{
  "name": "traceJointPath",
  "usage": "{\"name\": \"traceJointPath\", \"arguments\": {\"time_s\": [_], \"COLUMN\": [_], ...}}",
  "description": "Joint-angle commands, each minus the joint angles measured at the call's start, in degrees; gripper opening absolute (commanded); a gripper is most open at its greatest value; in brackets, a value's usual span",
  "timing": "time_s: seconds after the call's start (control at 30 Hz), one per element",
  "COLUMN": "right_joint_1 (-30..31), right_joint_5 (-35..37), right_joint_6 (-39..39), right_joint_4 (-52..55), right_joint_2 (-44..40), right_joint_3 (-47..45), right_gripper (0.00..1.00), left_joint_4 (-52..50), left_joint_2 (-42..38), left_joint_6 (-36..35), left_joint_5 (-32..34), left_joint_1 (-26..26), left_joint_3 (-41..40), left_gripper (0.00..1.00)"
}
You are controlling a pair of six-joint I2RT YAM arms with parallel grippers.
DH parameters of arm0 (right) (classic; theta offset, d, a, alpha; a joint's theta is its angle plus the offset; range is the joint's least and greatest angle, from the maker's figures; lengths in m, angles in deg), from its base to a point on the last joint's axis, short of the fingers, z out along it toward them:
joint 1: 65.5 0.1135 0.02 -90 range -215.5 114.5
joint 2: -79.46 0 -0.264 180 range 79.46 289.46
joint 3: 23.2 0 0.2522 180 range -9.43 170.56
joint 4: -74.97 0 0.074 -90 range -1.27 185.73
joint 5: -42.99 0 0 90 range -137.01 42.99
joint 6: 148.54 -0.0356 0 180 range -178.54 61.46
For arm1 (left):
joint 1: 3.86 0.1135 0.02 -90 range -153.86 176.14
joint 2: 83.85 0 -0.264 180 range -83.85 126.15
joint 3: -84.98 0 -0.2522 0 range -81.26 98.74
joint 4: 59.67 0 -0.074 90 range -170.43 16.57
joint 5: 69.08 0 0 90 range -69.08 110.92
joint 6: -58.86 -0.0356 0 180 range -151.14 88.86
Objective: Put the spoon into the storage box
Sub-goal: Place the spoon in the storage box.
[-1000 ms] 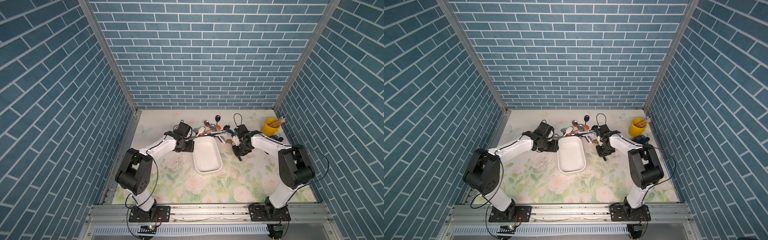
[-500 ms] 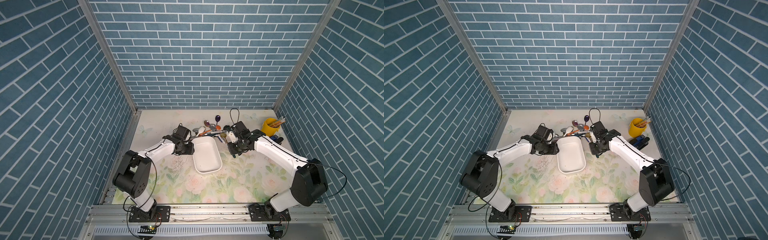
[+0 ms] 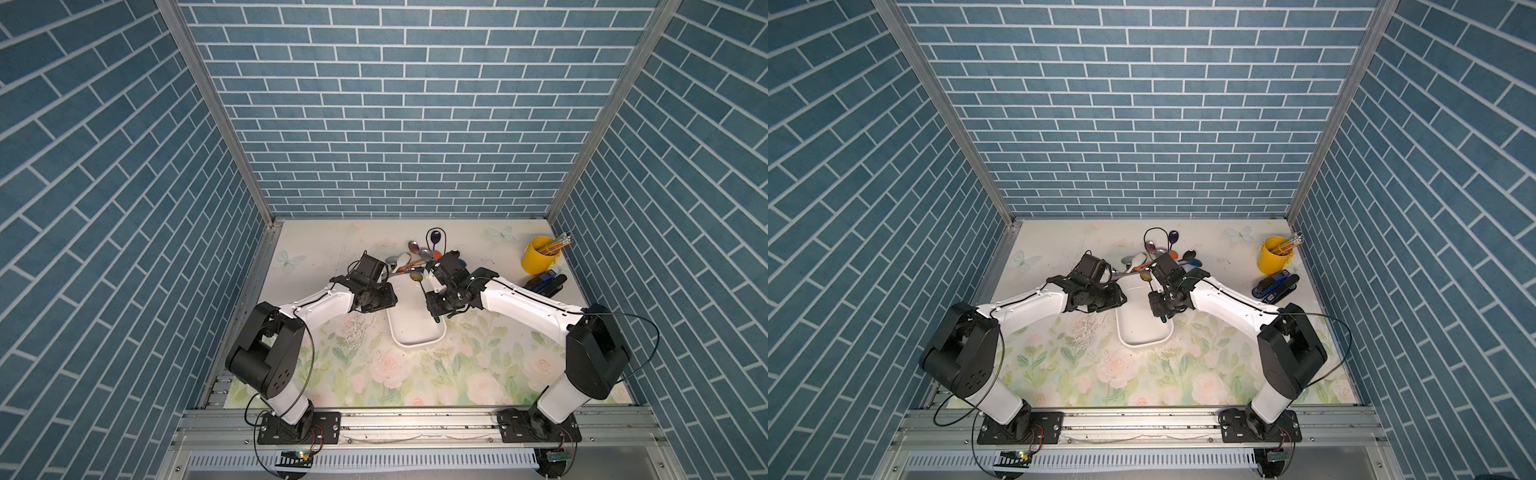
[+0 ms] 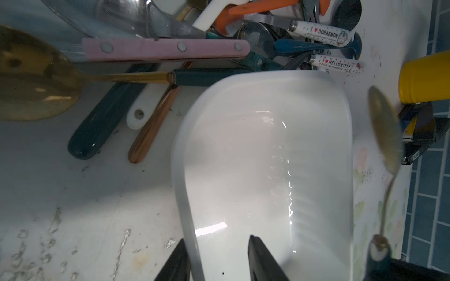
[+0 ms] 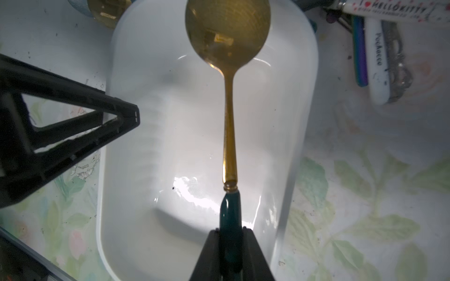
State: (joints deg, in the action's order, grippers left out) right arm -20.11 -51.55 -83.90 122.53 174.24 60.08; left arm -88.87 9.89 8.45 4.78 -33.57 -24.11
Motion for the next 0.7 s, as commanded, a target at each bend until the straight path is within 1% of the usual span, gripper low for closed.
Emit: {"name": "traceJointPath", "arguments": {"time_s": [0.0, 0.13, 0.2, 0.23, 0.27, 0.4, 0.47, 0.5, 0.53, 0.57, 0.67], "right_joint_1": [0.4, 0.5, 0.6, 0.6, 0.5, 0.6, 0.6, 0.5, 0.5, 0.5, 0.5], "right_joint_5": [-1.6, -2.0, -1.6, -1.5, -1.4, -2.2, -2.1, -1.9, -1.7, -1.5, -1.1], "right_joint_6": [-3.2, -4.2, -4.3, -4.3, -4.3, -4.1, -3.9, -3.8, -3.8, -3.7, -3.7], "right_joint_4": [-1.4, -1.1, -0.6, -0.3, 0.2, 0.7, 0.9, 1.2, 1.6, 2.0, 3.0], "right_joint_2": [0.7, 2.6, 3.6, 4.2, 4.8, 6.8, 7.5, 7.8, 8.4, 9.0, 10.3], "right_joint_3": [-1.1, -1.0, -0.6, -0.3, 0.0, 0.0, 0.2, 0.6, 1.0, 1.4, 2.3], "right_gripper": [0.12, 0.12, 0.12, 0.12, 0.13, 0.13, 0.13, 0.14, 0.14, 0.13, 0.14], "left_joint_4": [0.9, -0.2, -1.5, -2.1, -2.8, -5.1, -5.9, -6.0, -6.0, -5.9, -5.7], "left_joint_2": [-2.5, -5.2, -6.3, -6.8, -7.0, -6.8, -6.9, -7.1, -7.3, -7.6, -8.5], "left_joint_6": [2.8, 2.4, 1.6, 1.0, 0.8, -1.8, -2.6, -2.9, -3.0, -2.9, -3.3], "left_joint_5": [1.0, 3.2, 4.3, 4.9, 5.1, 5.6, 6.1, 6.1, 6.2, 6.4, 6.3], "left_joint_1": [-0.1, 0.0, 0.2, 0.2, 0.3, 0.7, 0.8, 0.9, 1.1, 1.4, 2.3], "left_joint_3": [-1.1, -1.0, -0.5, -0.3, -0.1, 1.4, 1.8, 1.8, 1.7, 1.5, 1.0], "left_gripper": [0.44, 0.49, 0.53, 0.57, 0.64, 0.77, 0.80, 0.84, 0.93, 1.00, 1.00]}}
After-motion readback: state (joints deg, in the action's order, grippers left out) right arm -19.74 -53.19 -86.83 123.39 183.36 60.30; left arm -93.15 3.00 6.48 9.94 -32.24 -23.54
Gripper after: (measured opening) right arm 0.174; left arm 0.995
